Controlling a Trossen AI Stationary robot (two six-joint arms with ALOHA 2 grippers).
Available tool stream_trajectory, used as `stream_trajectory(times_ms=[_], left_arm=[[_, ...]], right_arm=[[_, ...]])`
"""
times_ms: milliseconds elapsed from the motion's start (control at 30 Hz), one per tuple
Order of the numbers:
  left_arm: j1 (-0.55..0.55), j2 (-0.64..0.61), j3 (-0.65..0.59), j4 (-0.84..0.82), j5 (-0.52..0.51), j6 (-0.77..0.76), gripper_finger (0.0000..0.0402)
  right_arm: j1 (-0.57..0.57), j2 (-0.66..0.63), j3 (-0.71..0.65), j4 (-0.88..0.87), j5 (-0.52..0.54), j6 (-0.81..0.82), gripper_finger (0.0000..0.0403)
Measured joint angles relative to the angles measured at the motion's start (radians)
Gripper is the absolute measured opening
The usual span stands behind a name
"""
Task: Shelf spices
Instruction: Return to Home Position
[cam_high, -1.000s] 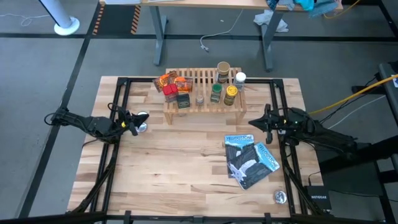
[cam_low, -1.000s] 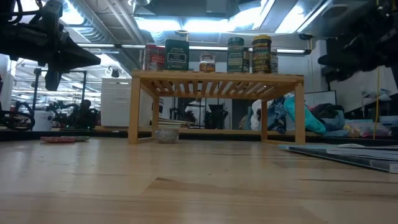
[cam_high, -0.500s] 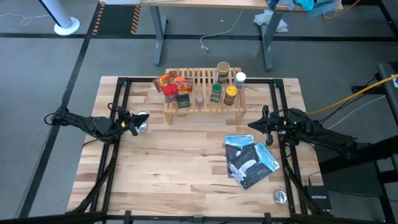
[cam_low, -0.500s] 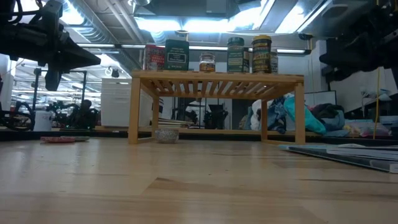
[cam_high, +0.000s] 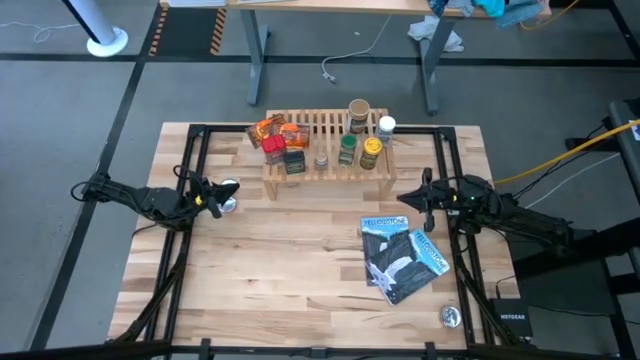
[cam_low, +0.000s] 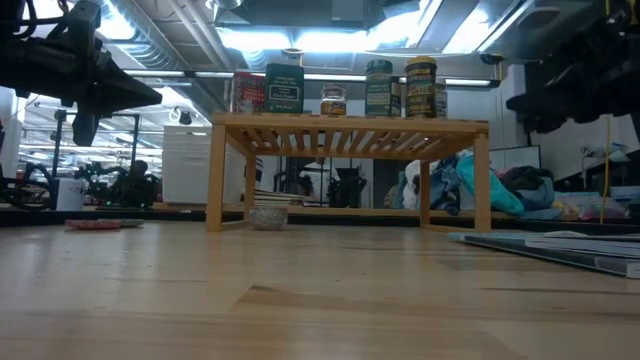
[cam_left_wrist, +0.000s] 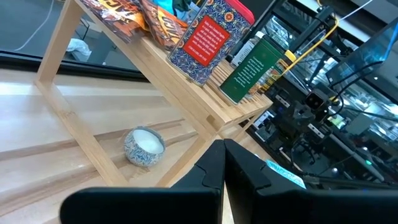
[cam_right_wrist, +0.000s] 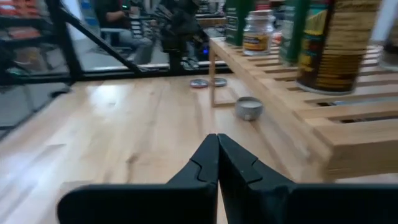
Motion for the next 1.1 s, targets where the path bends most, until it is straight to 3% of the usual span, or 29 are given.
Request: stream_trajectory(times_ms=[367,1100], left_arm=[[0.000,0.000,0.000,0.000,0.000,0.000,0.0000],[0.000,0.000,0.000,0.000,0.000,0.000,0.0000]], right_arm=[[-0.001,0.000,-0.001,-0.019,0.237,-0.103,0.0005],[-0.001,0.000,-0.003,-0.020,0.237,-0.077,0.0005]])
